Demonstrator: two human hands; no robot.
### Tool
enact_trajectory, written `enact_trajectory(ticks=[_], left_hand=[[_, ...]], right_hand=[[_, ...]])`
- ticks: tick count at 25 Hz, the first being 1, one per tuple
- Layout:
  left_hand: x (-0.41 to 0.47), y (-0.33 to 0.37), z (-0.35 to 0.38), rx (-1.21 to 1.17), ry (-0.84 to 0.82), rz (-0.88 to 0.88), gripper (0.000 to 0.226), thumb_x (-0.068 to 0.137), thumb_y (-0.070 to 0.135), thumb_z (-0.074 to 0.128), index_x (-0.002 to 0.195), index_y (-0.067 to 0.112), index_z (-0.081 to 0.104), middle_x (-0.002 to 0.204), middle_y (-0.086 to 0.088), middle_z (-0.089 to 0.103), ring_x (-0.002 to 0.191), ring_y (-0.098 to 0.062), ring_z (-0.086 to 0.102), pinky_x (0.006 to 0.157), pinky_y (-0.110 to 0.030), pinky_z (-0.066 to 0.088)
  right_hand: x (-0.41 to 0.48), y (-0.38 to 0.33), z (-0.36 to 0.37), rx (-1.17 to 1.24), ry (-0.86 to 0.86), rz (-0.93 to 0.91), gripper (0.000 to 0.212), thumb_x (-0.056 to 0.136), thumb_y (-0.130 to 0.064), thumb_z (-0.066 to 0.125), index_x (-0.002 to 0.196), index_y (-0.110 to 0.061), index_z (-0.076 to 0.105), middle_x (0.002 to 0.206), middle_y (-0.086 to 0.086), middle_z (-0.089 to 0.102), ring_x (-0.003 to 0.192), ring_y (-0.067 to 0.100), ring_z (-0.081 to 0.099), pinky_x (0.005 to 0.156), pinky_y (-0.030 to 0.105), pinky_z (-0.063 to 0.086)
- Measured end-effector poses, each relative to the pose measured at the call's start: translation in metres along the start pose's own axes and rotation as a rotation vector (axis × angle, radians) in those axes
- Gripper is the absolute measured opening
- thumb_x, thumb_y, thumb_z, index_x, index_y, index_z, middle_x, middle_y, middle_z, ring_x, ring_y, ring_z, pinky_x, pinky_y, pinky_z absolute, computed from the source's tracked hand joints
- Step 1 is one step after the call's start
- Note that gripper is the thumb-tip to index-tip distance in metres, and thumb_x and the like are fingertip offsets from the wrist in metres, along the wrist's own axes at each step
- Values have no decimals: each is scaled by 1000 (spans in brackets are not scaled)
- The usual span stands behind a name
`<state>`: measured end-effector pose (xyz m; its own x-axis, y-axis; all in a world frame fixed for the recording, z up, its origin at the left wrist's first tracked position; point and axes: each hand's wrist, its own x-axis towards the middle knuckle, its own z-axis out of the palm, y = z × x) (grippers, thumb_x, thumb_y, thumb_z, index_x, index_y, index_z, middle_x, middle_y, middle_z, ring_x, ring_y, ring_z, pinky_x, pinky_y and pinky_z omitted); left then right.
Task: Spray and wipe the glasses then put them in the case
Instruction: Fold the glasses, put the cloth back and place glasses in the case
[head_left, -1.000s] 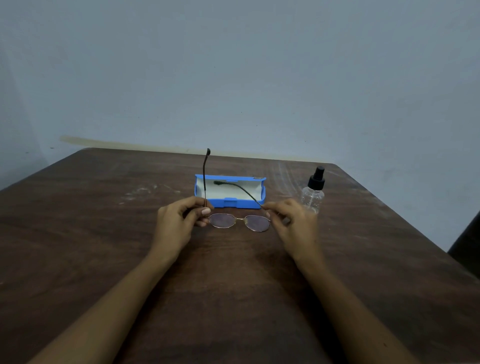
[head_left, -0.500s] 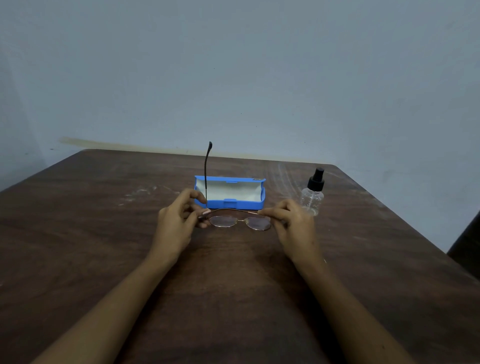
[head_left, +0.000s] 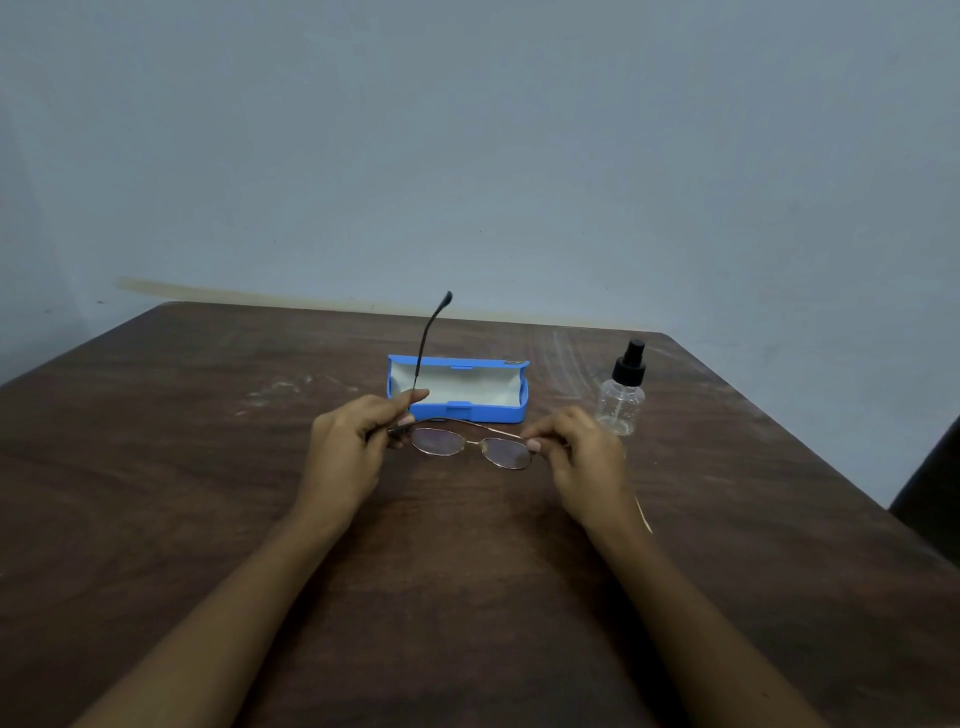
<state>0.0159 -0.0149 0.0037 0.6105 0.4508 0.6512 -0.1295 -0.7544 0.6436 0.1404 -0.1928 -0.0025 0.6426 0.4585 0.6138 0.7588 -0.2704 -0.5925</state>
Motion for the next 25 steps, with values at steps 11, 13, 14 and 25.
enact_trajectory(ticks=[11, 13, 14, 25], left_hand=[[0, -1, 4, 66, -23, 122, 51, 70, -13, 37, 99, 12, 71, 75, -2, 58, 70, 10, 54, 67, -1, 40], [1, 1, 3, -98, -6, -50, 31, 78, -15, 49, 88, 7, 67, 68, -4, 61, 57, 4, 59, 59, -4, 44], [2, 3, 3, -212, -6, -156, 22, 80, -12, 54, 82, 9, 61, 62, -2, 62, 51, 1, 59, 54, -7, 46], [6, -1, -2, -744, -28, -632, 18, 81, -7, 55, 70, 6, 52, 47, 2, 66, 42, -4, 62, 46, -11, 51]], right_hand=[[2, 3, 0, 85, 28, 108, 12, 79, 5, 63, 84, -4, 68, 76, -6, 62, 71, -22, 53, 64, -2, 37], [3, 2, -1, 214, -2, 204, 19, 79, 2, 64, 81, -17, 66, 74, -9, 63, 67, -11, 58, 60, 4, 42], [3, 2, -2, 299, -12, 252, 25, 79, 1, 65, 79, -24, 62, 73, -8, 63, 66, -3, 60, 58, 9, 44], [0, -6, -10, 809, -117, 394, 23, 86, 2, 54, 104, -9, 62, 83, 10, 65, 63, 8, 60, 56, 16, 50]])
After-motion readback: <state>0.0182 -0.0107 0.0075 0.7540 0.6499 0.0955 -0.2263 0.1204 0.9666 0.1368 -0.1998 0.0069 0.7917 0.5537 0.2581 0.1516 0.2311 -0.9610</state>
